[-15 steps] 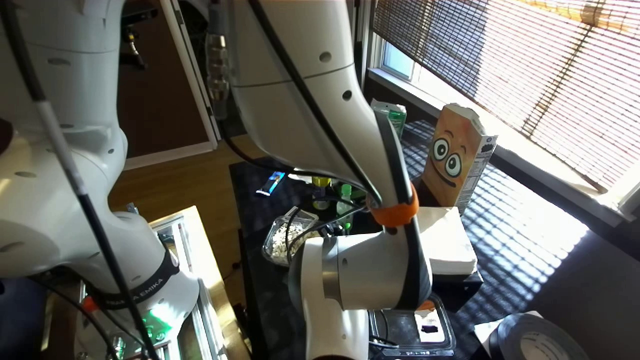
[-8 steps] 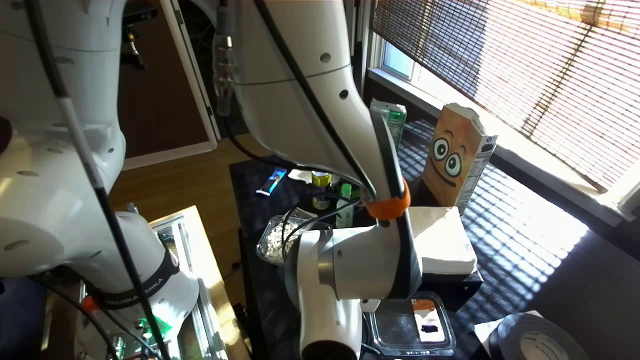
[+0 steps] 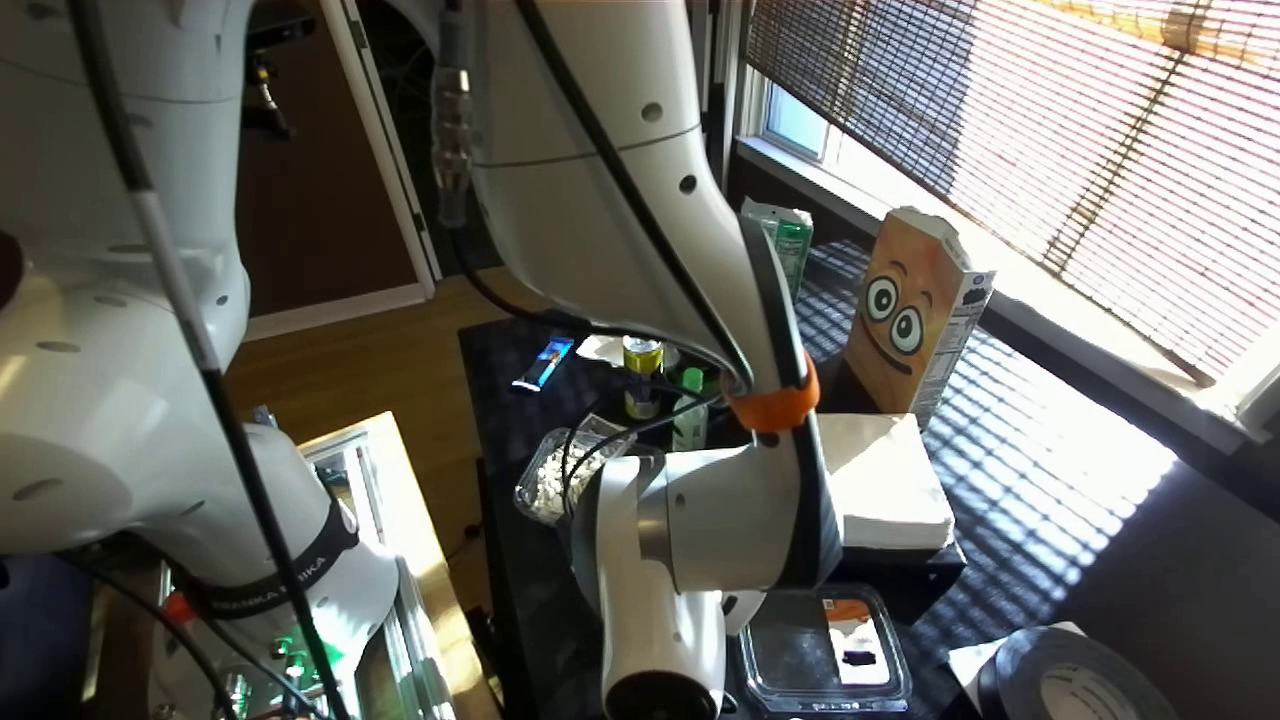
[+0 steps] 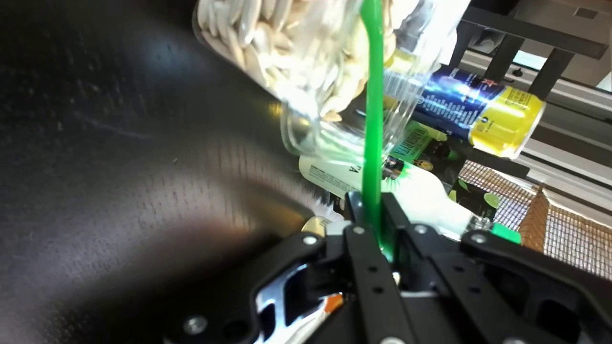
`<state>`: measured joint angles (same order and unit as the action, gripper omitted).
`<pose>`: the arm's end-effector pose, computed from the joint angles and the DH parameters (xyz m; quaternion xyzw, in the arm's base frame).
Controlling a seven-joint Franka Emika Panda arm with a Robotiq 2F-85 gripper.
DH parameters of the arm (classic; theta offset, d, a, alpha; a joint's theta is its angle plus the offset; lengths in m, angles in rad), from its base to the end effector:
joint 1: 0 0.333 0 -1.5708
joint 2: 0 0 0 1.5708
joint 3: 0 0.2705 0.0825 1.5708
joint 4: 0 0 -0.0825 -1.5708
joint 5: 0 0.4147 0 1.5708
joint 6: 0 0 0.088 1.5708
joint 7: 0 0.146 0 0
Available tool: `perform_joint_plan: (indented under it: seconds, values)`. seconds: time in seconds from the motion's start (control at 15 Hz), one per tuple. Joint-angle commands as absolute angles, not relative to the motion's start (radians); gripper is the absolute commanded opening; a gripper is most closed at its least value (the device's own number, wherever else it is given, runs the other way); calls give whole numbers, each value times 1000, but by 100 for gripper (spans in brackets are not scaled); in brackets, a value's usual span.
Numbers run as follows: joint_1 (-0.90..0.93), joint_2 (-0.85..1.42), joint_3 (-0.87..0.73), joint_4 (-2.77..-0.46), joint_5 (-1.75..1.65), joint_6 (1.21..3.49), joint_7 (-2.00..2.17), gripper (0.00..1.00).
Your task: Scoop up some seeds out of the lunch box and put them on the lid
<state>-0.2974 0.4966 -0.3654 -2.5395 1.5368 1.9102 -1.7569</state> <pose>0.3115 -0.1604 -0.0075 -0.8530 0.1315 -0.2347 0.4472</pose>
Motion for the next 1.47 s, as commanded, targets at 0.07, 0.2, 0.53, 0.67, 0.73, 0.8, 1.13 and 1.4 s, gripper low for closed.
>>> perform_joint_plan:
  seconds: [0.07,0.2,0.53,0.67,0.73,0.8,1.13,1.4]
  values:
    - [-305,478,-371,-2539,1527,1913,-1652,3]
    - [-309,475,-373,-2536,1526,1908,-1624,3]
    - [-317,469,-379,-2530,1496,1886,-1540,3]
    - [-325,464,-382,-2528,1483,1867,-1512,3]
    - [-328,462,-384,-2526,1476,1856,-1499,3]
    - [-332,458,-387,-2525,1473,1849,-1490,3]
    - [-348,438,-400,-2520,1465,1813,-1456,3]
    - [-381,436,-417,-2490,1443,1745,-1404,3]
